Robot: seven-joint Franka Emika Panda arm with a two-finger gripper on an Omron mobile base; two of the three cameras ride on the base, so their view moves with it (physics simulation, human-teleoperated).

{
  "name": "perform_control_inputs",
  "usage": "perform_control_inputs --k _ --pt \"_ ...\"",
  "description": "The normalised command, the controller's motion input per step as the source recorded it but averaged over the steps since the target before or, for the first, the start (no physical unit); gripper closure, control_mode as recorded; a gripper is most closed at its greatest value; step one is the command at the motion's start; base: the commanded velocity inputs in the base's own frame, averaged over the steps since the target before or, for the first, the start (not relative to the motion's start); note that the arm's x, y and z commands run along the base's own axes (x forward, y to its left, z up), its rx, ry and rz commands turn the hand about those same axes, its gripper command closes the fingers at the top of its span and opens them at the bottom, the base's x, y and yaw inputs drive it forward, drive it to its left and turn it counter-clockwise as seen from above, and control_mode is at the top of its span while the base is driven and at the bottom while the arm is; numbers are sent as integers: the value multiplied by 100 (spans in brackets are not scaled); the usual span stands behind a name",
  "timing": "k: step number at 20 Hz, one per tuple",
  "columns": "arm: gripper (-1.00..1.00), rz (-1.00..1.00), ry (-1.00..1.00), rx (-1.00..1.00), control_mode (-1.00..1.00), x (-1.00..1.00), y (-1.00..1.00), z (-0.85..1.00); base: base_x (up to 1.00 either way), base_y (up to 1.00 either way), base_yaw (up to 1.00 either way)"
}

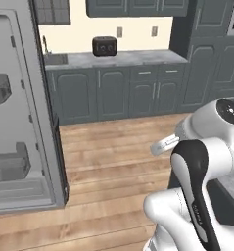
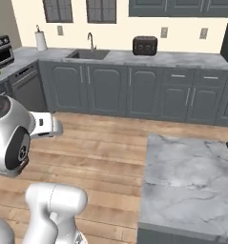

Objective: Place the beer on the top shelf of the fridge to keep it out of children's reach, and place the lemon and kiwi on lower shelves for easy access.

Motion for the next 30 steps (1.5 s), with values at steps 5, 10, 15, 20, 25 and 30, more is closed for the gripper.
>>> perform_control_inputs --k 5,10,15,20,25,30 --pt "-100 0 0 0 100 0 0 0 98 21 1" --pt "-100 0 0 0 100 0 0 0 100 11 6" --pt "-100 0 0 0 100 0 0 0 100 26 20" --pt "-100 0 0 0 100 0 0 0 100 26 47" --pt "-100 0 0 0 100 0 0 0 100 18 55" --pt "-100 0 0 0 100 0 0 0 100 14 55"
